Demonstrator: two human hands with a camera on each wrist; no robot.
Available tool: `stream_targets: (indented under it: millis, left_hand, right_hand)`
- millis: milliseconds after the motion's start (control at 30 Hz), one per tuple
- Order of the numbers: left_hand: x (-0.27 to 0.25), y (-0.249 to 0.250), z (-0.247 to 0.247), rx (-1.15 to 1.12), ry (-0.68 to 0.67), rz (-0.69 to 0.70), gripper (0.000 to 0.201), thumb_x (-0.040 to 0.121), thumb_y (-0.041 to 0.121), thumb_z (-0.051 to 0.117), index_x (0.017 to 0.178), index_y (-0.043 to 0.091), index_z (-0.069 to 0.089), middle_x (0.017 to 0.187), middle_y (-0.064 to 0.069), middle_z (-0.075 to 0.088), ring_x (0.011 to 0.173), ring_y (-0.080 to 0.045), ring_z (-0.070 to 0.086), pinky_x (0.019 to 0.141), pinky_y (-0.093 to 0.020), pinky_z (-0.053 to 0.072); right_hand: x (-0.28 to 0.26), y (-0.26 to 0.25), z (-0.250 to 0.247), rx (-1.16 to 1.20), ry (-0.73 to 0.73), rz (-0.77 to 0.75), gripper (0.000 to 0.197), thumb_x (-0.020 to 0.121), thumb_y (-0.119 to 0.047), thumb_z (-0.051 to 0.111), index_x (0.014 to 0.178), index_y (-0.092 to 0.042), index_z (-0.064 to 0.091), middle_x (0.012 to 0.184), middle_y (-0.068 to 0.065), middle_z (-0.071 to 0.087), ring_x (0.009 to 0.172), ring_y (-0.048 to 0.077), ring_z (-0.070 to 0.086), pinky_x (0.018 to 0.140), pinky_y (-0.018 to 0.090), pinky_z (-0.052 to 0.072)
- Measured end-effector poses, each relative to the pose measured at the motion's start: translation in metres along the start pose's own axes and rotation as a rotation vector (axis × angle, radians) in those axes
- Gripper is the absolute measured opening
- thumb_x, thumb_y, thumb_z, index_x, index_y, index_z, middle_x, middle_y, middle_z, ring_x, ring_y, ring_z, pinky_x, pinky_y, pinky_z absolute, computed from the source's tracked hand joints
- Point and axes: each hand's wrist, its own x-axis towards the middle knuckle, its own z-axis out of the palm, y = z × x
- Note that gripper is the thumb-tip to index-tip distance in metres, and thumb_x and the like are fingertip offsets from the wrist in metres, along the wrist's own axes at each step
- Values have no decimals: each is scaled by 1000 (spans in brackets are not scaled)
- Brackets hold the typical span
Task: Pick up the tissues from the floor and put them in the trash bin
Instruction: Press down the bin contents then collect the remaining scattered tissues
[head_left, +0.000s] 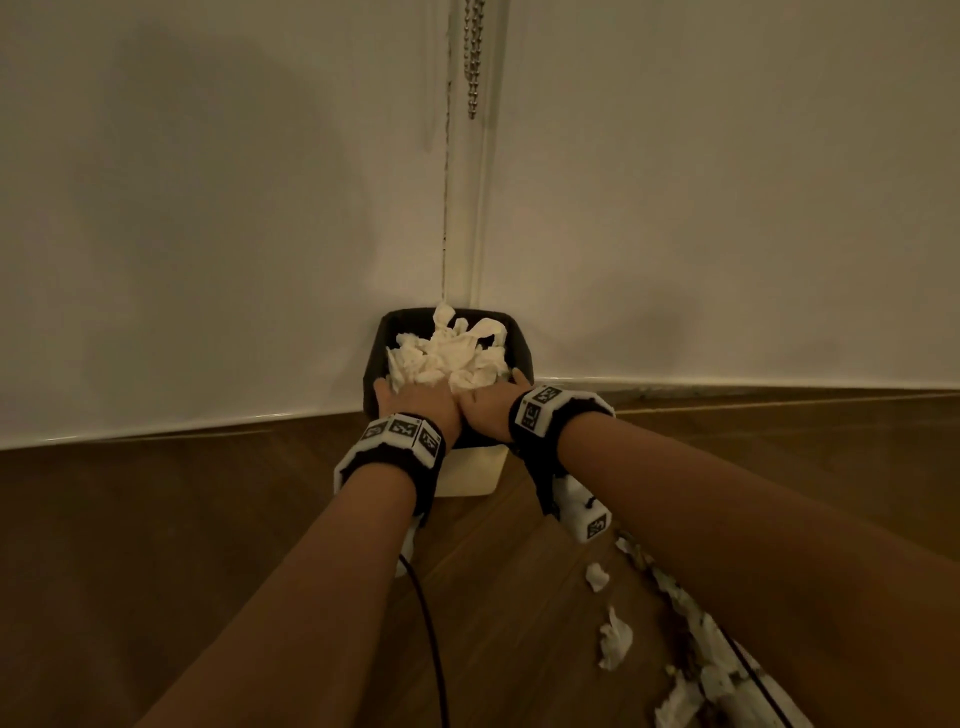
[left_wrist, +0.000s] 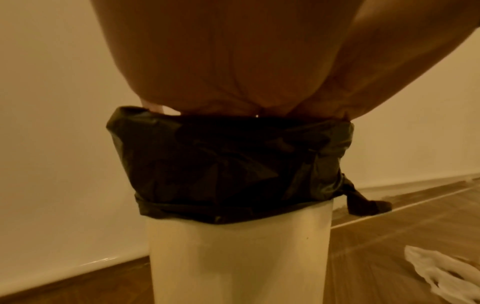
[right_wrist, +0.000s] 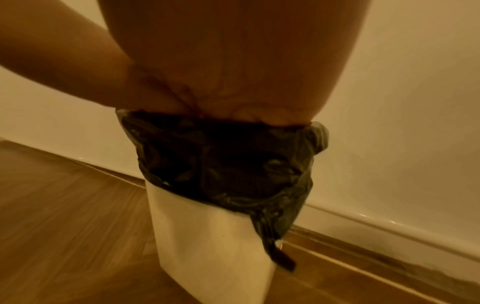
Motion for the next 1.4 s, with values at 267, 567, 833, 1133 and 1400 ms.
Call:
stream_targets:
  millis: [267, 567, 833, 1133, 1400]
  left_hand:
    - [-43, 20, 17, -290, 573, 107, 24, 92, 25, 41, 114, 24, 50, 111, -2, 54, 108, -23, 47, 94, -43, 20]
    - [-81, 92, 46, -231, 510, 358, 26, 89, 26, 46, 114, 22, 52, 110, -5, 52, 103, -25, 47, 85, -40, 29]
    - [-106, 162, 124, -162, -259, 636, 37, 95, 25, 44, 132, 21, 41, 132, -9, 42, 110, -30, 52, 92, -42, 46]
    - [-87, 170, 186, 177, -448, 571, 122, 50, 73, 71, 137, 56, -13, 152, -4, -30, 139, -41, -19, 111, -58, 1]
    - [-88, 173, 215, 92, -498, 676, 69, 93, 40, 49, 149, 32, 8, 158, -1, -11, 145, -22, -6, 117, -39, 9]
  right_hand:
    - [-52, 30, 4, 143, 401, -53, 36, 99, -28, 25, 111, -17, 58, 119, 3, 60, 120, 24, 45, 115, 52, 0]
    - [-112, 100, 47, 235, 531, 82, 33, 93, -25, 40, 122, -25, 56, 125, 2, 52, 123, 24, 38, 113, 42, 17]
    - [-163, 187, 132, 366, 324, 332, 31, 94, -21, 41, 121, -19, 57, 128, 10, 49, 124, 31, 37, 102, 40, 34]
    - [-194, 213, 205, 532, 106, 338, 37, 95, -18, 45, 131, -23, 50, 130, 7, 47, 124, 25, 40, 101, 35, 35]
    - [-204, 212, 241, 247, 16, 86, 56, 92, -26, 54, 144, -30, 33, 152, 2, 24, 142, 24, 16, 115, 37, 19]
